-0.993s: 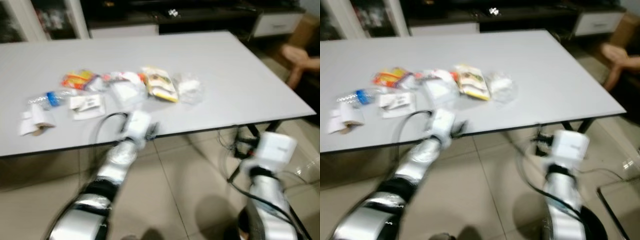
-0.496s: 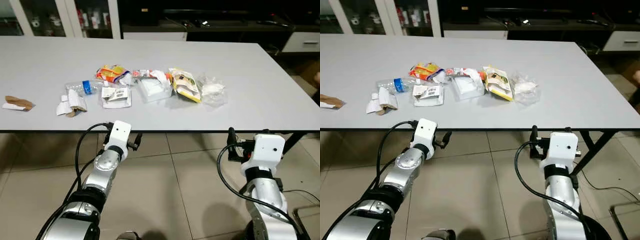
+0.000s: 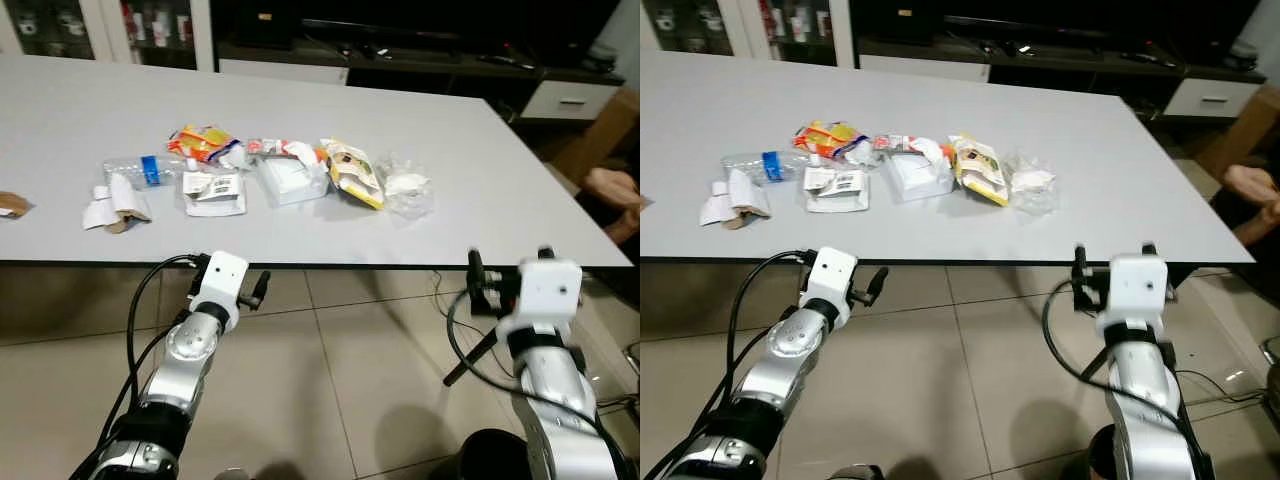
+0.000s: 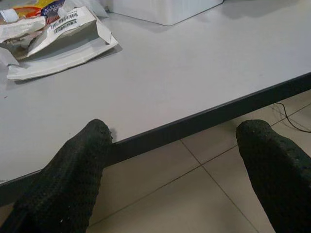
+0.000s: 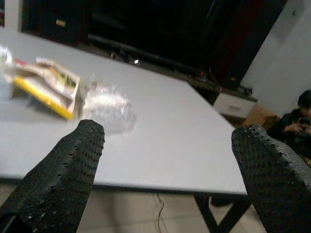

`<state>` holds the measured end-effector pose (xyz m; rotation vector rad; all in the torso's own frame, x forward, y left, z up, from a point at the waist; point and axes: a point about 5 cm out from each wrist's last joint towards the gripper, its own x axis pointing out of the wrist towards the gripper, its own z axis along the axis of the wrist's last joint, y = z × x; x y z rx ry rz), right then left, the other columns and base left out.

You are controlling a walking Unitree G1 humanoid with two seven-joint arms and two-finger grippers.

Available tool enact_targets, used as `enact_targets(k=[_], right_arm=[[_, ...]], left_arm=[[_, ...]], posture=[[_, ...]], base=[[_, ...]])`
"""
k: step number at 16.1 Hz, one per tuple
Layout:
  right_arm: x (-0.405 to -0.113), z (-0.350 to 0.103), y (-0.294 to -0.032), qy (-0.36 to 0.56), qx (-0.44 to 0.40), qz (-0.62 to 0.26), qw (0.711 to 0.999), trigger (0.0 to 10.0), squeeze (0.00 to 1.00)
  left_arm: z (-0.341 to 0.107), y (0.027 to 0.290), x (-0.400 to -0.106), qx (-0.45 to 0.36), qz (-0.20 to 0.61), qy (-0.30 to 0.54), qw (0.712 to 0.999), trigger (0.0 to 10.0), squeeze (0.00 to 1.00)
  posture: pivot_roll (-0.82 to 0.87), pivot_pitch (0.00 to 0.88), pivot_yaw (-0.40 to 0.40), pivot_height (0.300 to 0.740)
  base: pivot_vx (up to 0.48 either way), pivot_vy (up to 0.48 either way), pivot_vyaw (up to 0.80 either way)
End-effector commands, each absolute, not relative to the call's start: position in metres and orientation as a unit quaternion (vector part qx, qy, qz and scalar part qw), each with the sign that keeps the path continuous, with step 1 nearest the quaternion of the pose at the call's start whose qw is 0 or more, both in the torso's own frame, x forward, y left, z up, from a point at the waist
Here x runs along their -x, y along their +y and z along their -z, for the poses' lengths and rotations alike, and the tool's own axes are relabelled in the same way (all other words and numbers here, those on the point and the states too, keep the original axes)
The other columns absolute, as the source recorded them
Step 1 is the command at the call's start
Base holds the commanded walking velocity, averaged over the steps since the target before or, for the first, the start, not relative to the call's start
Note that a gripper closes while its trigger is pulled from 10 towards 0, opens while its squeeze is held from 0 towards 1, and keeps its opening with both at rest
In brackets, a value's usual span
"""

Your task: Picking trash to rubbish bin

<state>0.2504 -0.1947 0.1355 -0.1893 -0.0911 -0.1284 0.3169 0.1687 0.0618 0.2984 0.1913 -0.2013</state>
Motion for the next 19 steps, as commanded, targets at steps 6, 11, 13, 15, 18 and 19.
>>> enact_targets(k=[6,11,13,15,18,19], right_arm=[[-0.256,-0.128,-0.179,-0.049,0.066,0.071,0.994,10.0,0.0],[-0.239,-0.133,-0.199,-0.068,0.056,0.157,0.984,10.0,0.0],[-0.229,-0.133,-0.2,-0.069,0.065,0.17,0.981,10.0,0.0],[-0.218,-0.134,-0.196,-0.061,0.047,0.179,0.981,10.0,0.0],[-0.194,-0.131,-0.195,-0.041,0.041,0.181,0.982,10.0,0.0],[-0.185,-0.129,-0.196,-0.031,0.041,0.178,0.983,10.0,0.0]], left_arm=[[-0.07,0.161,-0.318,-0.165,0.1,0.09,0.977,10.0,0.0],[-0.071,0.141,-0.322,-0.198,0.177,0.119,0.957,10.0,0.0],[-0.076,0.132,-0.326,-0.22,0.187,0.105,0.952,10.0,0.0],[-0.075,0.146,-0.326,-0.206,0.178,0.127,0.954,10.0,0.0],[-0.058,0.165,-0.305,-0.185,0.181,0.156,0.953,10.0,0.0],[-0.056,0.168,-0.296,-0.166,0.187,0.139,0.958,10.0,0.0]], posture=[[0.23,0.089,-0.066,0.74],[0.13,0.083,0.034,0.74],[0.09,0.068,0.056,0.74],[0.07,0.062,0.058,0.74],[0.07,0.069,0.026,0.74],[0.07,0.071,0.018,0.74]], base=[[0.0,0.0,0.0],[0.0,0.0,0.0],[0.0,0.0,0.0],[0.0,0.0,0.0],[0.0,0.0,0.0],[0.0,0.0,0.0]])
